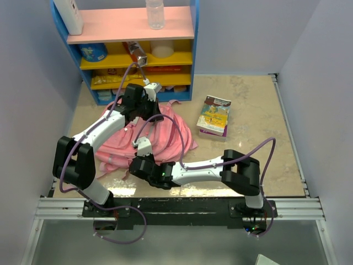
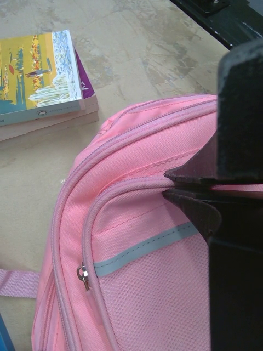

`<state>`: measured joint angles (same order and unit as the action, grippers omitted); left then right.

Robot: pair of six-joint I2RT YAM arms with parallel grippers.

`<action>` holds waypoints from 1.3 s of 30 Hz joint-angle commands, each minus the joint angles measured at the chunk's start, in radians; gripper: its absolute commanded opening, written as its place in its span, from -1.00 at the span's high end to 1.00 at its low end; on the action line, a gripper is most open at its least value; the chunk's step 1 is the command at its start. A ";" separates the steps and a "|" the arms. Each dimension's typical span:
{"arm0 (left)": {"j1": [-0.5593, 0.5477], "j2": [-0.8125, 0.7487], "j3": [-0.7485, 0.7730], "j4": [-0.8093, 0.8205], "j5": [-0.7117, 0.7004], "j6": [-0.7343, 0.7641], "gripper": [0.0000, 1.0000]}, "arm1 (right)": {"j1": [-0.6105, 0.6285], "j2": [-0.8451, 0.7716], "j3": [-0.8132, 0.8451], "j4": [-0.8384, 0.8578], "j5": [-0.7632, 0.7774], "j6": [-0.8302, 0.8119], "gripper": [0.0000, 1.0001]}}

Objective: Pack the student bag
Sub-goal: Zip the student bag at the center of the board.

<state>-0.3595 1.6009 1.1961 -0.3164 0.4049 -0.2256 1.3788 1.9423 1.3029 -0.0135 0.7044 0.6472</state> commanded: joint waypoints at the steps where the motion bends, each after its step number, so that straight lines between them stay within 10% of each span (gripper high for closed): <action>1: 0.017 -0.033 -0.001 0.089 -0.014 0.034 1.00 | -0.004 -0.029 0.022 0.044 0.009 0.000 1.00; 22: 0.008 -0.036 -0.023 -0.015 0.140 0.206 1.00 | -0.021 -0.417 -0.332 -0.170 -0.014 0.049 1.00; 39: -0.019 -0.104 -0.006 -0.341 0.428 0.601 1.00 | -0.375 -0.570 -0.406 -0.232 -0.391 -0.075 1.00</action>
<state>-0.3649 1.5414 1.1702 -0.4942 0.6945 0.1913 1.0958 1.3678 0.8787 -0.1684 0.2928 0.6350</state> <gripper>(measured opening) 0.057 0.026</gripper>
